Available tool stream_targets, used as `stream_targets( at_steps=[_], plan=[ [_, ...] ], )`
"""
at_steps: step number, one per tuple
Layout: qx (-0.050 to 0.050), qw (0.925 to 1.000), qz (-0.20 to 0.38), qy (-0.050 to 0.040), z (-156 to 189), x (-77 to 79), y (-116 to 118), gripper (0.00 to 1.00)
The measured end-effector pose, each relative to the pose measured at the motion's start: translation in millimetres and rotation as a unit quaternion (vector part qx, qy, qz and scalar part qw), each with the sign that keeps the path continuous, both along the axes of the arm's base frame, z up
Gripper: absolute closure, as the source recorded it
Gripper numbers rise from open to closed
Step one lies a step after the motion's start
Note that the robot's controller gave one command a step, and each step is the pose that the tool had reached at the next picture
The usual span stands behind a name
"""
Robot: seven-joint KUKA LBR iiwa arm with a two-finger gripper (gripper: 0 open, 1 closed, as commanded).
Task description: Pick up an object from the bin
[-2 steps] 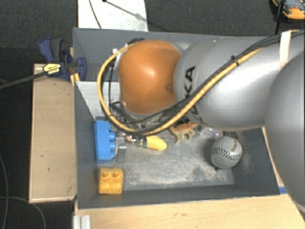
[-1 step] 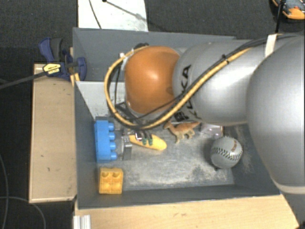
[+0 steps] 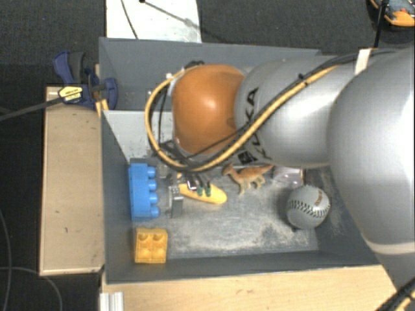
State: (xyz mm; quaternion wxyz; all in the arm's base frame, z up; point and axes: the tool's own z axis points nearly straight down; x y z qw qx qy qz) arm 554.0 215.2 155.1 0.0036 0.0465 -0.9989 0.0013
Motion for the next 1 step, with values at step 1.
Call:
stream_targets(
  at_steps=[1],
  plan=[
    [0.003, 0.9998, 0.017, -0.0073, 14.8, 12.4, -5.9, 0.0]
  ],
)
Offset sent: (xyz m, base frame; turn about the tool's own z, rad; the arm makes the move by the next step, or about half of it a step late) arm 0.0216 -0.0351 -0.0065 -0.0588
